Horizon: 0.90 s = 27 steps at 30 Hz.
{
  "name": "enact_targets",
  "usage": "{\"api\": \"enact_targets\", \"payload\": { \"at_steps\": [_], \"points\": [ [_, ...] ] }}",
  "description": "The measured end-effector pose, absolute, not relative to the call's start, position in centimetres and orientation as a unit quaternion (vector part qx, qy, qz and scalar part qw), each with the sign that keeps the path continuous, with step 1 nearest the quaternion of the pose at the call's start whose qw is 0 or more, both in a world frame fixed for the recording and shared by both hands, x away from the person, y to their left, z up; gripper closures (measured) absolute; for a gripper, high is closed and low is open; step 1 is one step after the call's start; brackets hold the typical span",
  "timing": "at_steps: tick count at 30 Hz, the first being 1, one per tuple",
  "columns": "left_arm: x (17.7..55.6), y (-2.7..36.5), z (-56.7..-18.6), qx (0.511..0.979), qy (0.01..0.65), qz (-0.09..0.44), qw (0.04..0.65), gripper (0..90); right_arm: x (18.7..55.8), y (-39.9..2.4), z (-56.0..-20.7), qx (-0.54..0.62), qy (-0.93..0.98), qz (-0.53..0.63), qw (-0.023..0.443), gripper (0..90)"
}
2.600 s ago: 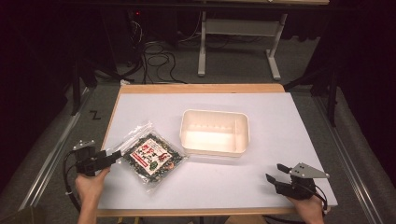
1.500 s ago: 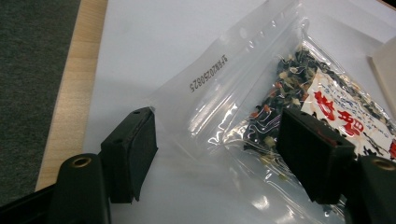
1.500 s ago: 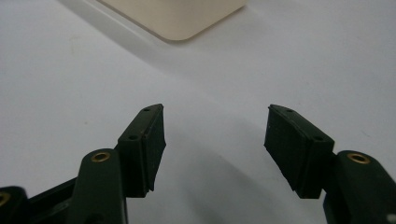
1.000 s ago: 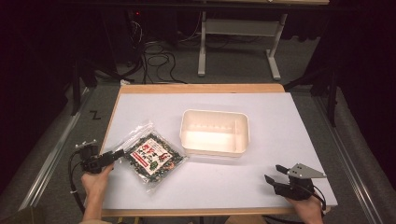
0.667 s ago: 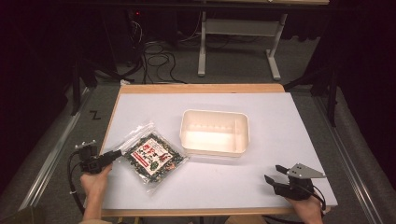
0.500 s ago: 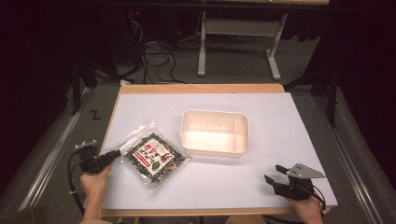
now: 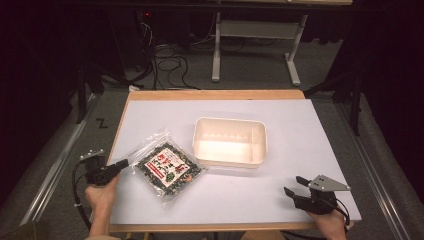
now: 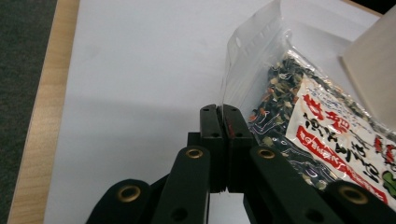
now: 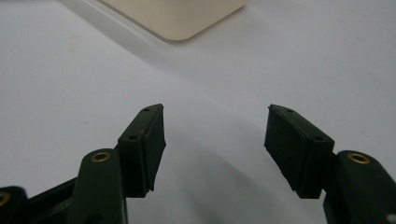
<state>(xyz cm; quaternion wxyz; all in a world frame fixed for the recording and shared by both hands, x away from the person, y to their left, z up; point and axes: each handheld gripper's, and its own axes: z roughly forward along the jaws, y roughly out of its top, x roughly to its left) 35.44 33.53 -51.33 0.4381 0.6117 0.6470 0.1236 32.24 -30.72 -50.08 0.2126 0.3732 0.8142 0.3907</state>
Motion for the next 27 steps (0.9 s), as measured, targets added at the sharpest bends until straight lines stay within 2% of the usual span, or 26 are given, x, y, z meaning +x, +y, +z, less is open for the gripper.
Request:
{"api": "enact_targets", "payload": {
  "at_steps": [27],
  "points": [
    [33.2,30.8,-41.3,0.643,0.542,0.176,0.512,89.9,32.1,-30.8,-49.9,0.369,0.814,0.393,0.216,38.7]
  ]
}}
